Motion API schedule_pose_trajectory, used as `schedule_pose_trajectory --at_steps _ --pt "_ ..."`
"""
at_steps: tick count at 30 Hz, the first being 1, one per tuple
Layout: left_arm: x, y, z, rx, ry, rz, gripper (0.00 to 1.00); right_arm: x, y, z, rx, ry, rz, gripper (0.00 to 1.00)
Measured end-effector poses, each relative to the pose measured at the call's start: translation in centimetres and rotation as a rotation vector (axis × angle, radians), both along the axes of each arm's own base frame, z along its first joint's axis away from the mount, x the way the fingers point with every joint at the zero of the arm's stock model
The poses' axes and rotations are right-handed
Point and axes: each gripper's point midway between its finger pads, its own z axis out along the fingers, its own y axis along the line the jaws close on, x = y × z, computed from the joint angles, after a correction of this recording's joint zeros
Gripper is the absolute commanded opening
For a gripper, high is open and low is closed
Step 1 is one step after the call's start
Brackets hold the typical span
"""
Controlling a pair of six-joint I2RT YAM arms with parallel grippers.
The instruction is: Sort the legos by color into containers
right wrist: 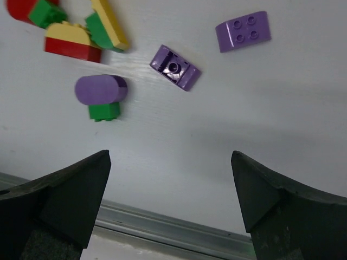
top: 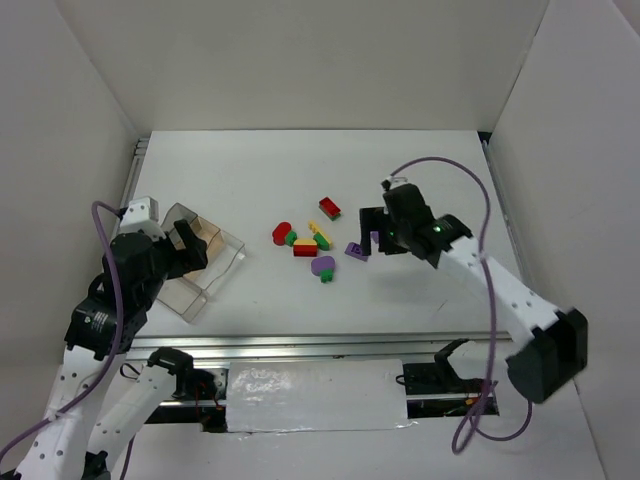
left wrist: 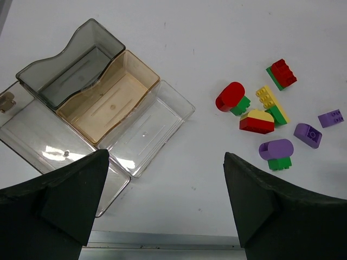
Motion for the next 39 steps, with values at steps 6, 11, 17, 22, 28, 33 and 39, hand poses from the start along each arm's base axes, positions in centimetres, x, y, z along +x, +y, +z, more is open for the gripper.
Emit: schedule_pose_trajectory --at_steps 6,11,17,22,28,33,39 --pt "0.2 -0.1 -0.3 0.000 0.005 -0.005 1.00 4.0 1.7 -7.1 -0.192 0.170 0.142 0.92" --pt "0.3 -0.4 -0.4 -0.003 0.010 -0.019 0.99 6.4 3.5 -10.2 -0.226 0.240 0.301 0.90" --pt "0.4 -0.8 -0.7 -0.004 0.021 -0.037 1.00 6.7 3.8 -13.7 -0.272 0.315 0.413 0.99" --pt "0.4 -1.0 -0.6 -0.007 0.019 -0.045 0.99 7.1 3.7 -15.4 -0.293 0.355 0.445 0.92" --pt "0.6 -1.1 -0.7 -0.007 0.021 -0.048 0.99 8.2 3.9 -15.8 -0.310 0.350 0.448 0.84" --pt "0.6 -1.2 -0.6 0.002 0.020 -0.059 1.00 8.6 3.6 -16.2 -0.327 0.359 0.440 0.58" --pt "0.7 -1.2 -0.7 0.006 0.021 -0.061 1.00 8.7 3.3 -16.3 -0.339 0.362 0.414 0.30"
